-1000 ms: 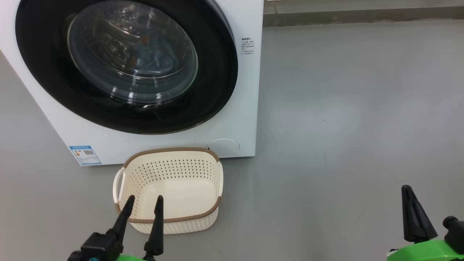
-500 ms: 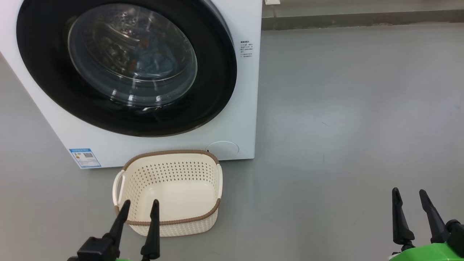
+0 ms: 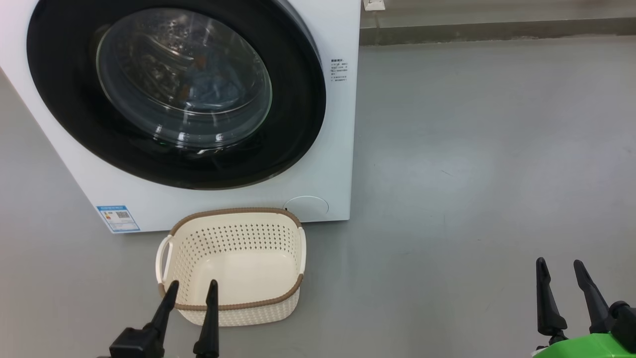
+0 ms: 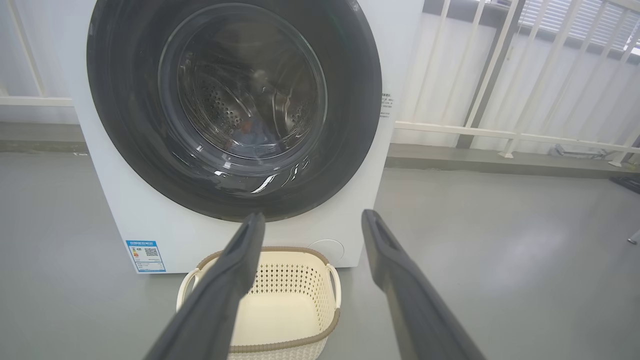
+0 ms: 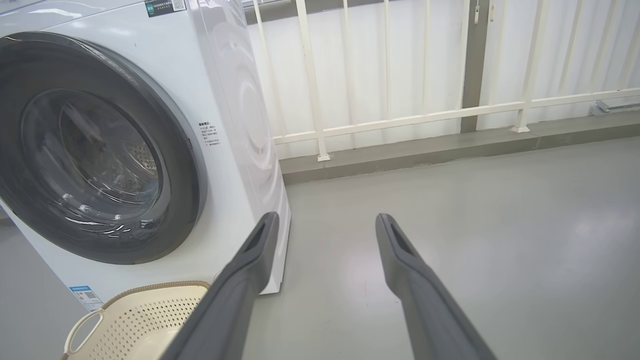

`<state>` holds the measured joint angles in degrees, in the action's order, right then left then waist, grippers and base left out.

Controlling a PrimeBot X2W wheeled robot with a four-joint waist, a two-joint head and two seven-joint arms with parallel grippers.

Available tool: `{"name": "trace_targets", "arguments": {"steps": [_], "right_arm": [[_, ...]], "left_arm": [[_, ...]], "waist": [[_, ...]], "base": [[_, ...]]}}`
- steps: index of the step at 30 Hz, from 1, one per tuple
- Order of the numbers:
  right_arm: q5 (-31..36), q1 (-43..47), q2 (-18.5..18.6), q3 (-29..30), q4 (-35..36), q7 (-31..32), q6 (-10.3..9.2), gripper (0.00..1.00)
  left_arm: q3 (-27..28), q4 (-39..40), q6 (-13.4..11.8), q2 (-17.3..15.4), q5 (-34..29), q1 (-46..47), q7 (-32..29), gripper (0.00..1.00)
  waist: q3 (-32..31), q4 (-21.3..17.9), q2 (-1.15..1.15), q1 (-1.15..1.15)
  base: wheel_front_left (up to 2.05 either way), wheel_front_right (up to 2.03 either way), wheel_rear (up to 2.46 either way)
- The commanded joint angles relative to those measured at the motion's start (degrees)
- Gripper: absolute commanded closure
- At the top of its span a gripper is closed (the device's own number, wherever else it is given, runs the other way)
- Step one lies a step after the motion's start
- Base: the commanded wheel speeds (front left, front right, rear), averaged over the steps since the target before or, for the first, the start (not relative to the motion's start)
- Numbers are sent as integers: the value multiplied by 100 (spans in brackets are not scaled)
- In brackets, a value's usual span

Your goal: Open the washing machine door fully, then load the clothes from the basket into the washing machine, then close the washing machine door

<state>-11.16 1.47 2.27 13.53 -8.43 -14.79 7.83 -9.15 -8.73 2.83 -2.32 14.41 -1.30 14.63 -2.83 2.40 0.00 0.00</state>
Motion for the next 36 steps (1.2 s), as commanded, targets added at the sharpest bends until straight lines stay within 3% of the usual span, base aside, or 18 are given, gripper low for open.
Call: {"name": "trace_targets", "arguments": {"steps": [1, 36], "right_arm": [[31, -61, 61, -176, 126, -21, -34, 0], [41, -36, 61, -252, 63, -21, -34, 0]], "left_arm": [[176, 103, -27, -55, -64, 98, 37, 0], [163, -161, 148, -55, 79, 105, 37, 0]], "waist": [[0, 6, 0, 0], [-56, 45, 0, 0]], "base": [[0, 0, 0], [0, 0, 0]]}}
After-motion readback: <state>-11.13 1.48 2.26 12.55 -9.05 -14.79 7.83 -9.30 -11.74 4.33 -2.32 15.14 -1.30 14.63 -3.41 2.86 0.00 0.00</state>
